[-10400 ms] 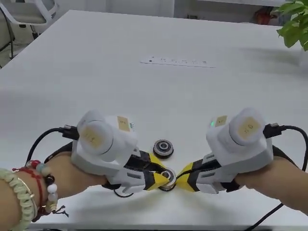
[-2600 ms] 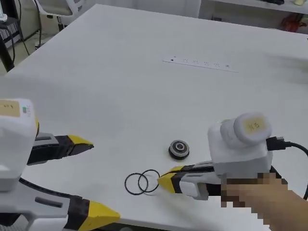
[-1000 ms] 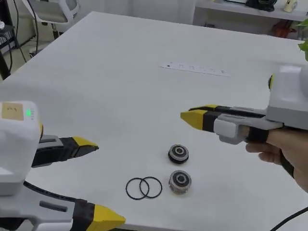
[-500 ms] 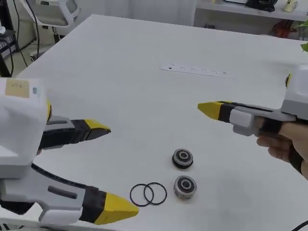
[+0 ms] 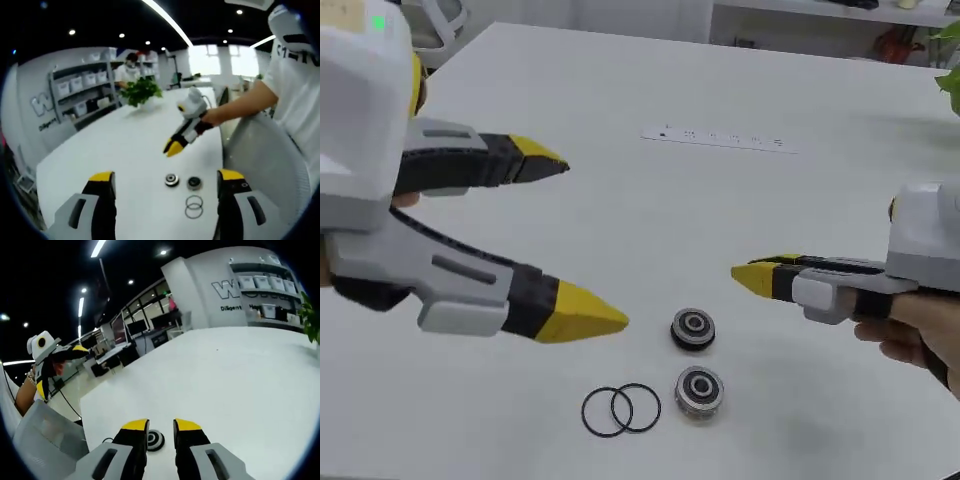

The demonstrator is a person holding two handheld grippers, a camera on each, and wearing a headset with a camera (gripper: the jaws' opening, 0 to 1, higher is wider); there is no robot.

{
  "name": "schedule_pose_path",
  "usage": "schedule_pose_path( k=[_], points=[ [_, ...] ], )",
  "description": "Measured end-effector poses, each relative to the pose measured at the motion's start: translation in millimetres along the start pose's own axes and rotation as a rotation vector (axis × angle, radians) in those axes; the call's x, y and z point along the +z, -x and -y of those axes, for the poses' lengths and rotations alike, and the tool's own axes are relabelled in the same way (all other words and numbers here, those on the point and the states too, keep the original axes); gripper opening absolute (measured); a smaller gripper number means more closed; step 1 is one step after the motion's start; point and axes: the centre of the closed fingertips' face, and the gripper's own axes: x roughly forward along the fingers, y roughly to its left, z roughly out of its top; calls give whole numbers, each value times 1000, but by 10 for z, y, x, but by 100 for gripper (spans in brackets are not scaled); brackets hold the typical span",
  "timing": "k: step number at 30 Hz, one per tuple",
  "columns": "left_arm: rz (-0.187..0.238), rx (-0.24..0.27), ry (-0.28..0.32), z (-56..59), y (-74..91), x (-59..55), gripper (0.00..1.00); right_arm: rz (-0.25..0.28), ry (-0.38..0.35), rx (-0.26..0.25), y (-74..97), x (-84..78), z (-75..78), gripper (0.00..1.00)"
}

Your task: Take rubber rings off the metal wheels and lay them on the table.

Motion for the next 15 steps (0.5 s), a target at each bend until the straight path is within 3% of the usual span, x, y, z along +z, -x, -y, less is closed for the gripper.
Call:
schedule_pose_path(
  k=[9,10,15],
  points=[
    [-1,-13,-95,-209,-325,248,79,-61,-13,5,-21,-191,13,17],
    [5,-18,-104,-271,-387,251,79,-63,-11,6,-22,-195,12,17],
    [37,-36,-137,-304,-651,334,66,-17,-68,17,-5,-121,13,17]
  ],
)
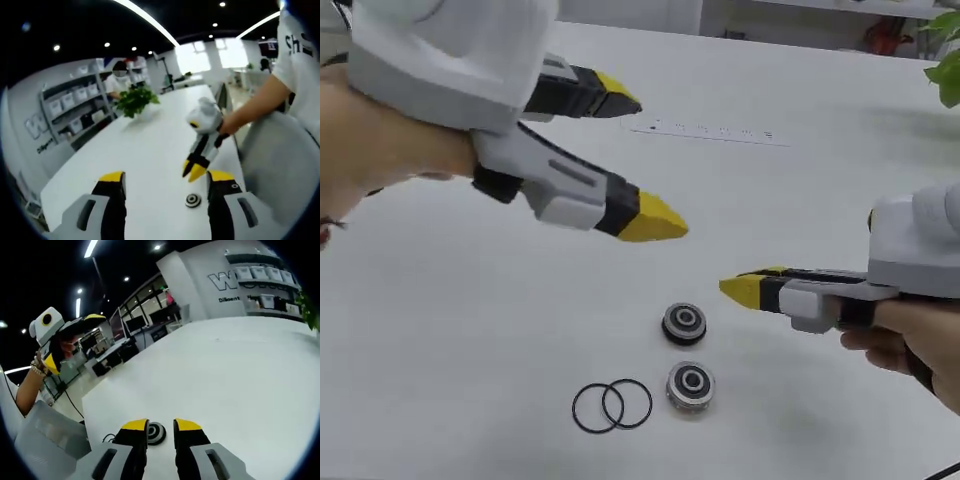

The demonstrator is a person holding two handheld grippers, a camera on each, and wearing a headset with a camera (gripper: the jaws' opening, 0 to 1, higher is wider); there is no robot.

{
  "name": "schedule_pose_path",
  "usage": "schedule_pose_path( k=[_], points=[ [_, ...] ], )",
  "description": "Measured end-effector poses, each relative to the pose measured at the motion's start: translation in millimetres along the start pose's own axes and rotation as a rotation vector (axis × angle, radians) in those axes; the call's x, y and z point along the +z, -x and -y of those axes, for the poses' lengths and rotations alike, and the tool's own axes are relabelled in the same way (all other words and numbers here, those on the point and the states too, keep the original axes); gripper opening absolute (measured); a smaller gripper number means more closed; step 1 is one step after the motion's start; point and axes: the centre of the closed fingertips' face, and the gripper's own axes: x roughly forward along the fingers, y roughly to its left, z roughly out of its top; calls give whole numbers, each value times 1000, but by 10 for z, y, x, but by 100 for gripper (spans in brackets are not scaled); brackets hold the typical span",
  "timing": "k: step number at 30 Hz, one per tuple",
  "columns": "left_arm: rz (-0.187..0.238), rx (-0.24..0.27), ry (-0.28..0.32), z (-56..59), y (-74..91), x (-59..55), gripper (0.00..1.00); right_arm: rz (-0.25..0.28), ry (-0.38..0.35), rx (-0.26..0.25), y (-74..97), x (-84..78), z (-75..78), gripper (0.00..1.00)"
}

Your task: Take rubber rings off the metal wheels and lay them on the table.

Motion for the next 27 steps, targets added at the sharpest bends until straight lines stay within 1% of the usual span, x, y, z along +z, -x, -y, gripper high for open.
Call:
schedule_pose_path(
  k=[2,3,5,6,8,9,10,11,12,13,14,15,17,18,19,20,21,23,25,26,27],
  points=[
    [14,-3,-1,0,-95,-6,62,8,-13,-3,9,8,20,17],
    [21,-2,7,3,-168,-23,61,10,-19,-6,11,9,32,17],
    [17,10,14,10,-282,-104,60,13,-30,-15,19,5,55,17],
    [16,13,14,11,-301,-122,58,10,-33,-20,23,-3,63,17],
    [10,17,27,40,-383,-237,55,6,-30,-25,25,-15,72,17],
    [6,13,42,73,-425,-322,53,3,-29,-26,23,-20,73,17],
    [5,13,56,90,-448,-378,52,0,-27,-26,20,-26,71,17],
    [1,9,83,126,-482,-474,51,-2,-26,-25,15,-31,67,17],
    [-5,3,103,149,-502,-539,49,-6,-25,-23,10,-39,63,17],
    [-16,-15,147,202,-532,-634,48,-14,-21,-22,0,-57,56,17],
    [-20,-26,177,229,-557,-685,49,-19,-15,-22,-9,-71,51,17],
    [-27,-33,186,246,-580,-730,50,-26,-12,-20,-19,-86,46,17],
    [-52,-37,165,264,-635,-831,49,-43,-7,-14,-45,-137,25,17],
    [-71,-32,164,265,-662,-893,47,-47,-19,-1,-64,-163,2,17],
    [-86,-30,171,273,-675,-937,45,-64,-26,15,-76,-200,-29,17],
    [-96,-30,181,282,-694,-985,44,-73,-21,14,-89,-225,-33,17],
    [-97,-31,182,292,-704,-1008,42,-86,-4,11,-106,-261,-42,17],
    [-106,-39,188,347,-726,-1060,40,-120,16,22,-131,-334,-78,17],
    [-135,-56,183,416,-750,-1133,39,-145,38,29,-152,-391,-106,18],
    [-142,-57,179,435,-763,-1155,38,-169,65,30,-162,-441,-116,18],
    [-152,-62,170,469,-782,-1180,37,-181,87,29,-170,-465,-119,19]
  ],
)
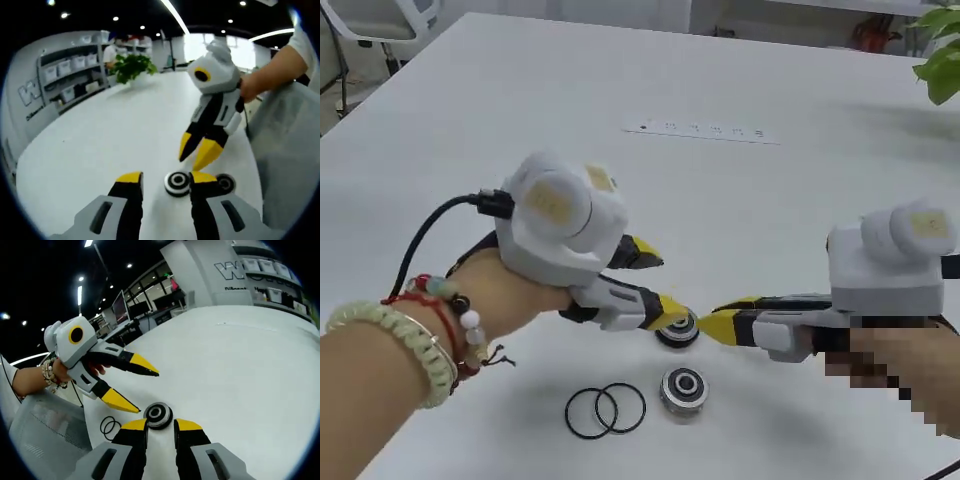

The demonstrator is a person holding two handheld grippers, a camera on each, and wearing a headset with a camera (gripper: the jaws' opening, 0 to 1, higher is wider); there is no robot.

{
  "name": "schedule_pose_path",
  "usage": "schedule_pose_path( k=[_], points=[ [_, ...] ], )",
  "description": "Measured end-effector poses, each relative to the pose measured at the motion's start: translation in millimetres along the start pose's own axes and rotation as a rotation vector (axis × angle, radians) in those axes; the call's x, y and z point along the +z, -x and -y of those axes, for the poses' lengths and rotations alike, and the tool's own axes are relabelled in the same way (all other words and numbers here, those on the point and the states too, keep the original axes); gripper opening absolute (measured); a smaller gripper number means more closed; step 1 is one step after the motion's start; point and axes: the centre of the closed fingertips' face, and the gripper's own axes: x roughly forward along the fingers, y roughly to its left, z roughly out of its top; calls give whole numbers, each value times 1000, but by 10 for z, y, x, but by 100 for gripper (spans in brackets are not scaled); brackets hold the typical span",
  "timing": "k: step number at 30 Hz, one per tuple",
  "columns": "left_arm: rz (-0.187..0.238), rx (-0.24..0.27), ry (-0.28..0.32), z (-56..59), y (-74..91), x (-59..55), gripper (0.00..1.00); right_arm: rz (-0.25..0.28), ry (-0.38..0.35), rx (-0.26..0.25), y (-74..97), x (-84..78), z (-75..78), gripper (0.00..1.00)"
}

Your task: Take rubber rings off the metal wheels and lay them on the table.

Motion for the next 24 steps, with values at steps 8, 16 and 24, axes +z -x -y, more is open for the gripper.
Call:
schedule_pose_path(
  k=[8,16,24],
  points=[
    [-23,-34,16,107,-110,-91,30,-69,102,-7,-67,-125,-14,21],
    [-28,-32,40,118,-143,-144,21,-73,119,-13,-60,-129,28,21],
    [-33,-47,54,146,-149,-168,16,-72,139,-21,-73,-132,35,20]
  ],
)
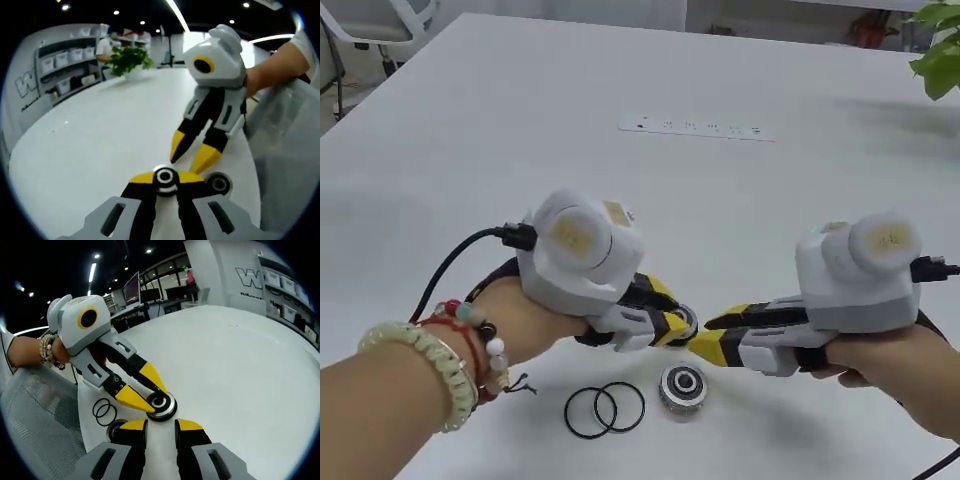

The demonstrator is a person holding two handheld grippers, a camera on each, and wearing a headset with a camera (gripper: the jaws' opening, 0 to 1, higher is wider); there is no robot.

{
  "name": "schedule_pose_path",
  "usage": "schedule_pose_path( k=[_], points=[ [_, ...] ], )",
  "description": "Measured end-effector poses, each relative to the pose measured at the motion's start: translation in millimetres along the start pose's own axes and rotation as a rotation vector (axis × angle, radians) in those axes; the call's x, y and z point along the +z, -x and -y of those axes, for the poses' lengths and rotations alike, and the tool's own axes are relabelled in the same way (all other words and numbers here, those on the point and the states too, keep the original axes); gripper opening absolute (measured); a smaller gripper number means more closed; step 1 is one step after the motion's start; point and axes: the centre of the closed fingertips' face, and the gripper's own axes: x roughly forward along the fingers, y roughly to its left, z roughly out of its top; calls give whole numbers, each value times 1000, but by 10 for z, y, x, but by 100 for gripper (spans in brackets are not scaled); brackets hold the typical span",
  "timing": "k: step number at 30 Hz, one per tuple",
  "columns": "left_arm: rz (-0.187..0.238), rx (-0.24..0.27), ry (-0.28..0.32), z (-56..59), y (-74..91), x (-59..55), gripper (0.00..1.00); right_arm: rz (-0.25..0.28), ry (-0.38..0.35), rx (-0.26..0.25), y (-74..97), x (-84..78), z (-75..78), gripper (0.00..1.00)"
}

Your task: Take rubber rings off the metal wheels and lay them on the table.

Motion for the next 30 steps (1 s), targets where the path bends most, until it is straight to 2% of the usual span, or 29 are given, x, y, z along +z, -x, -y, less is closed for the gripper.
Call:
schedule_pose_path(
  k=[1,4,10,16,24,27,29,30],
  points=[
    [14,0,7,-2,10,12,16,-3,4,4,-7,-5,-9,20],
    [13,-12,15,20,15,13,14,-3,13,5,-19,-5,-20,21],
    [6,-32,-3,62,16,13,14,-10,80,-1,-57,-19,-27,19],
    [8,-31,-4,62,15,16,14,-3,128,13,-70,-4,-51,17],
    [9,-28,-4,62,12,23,14,-11,178,4,-54,-3,-42,15],
    [10,-27,-1,62,10,22,14,-23,204,-1,-43,-22,-28,12],
    [10,-26,3,61,10,21,14,-40,245,-19,-28,-47,8,4],
    [10,-25,3,61,10,20,14,-29,218,-14,-34,-38,-5,3]
  ],
)
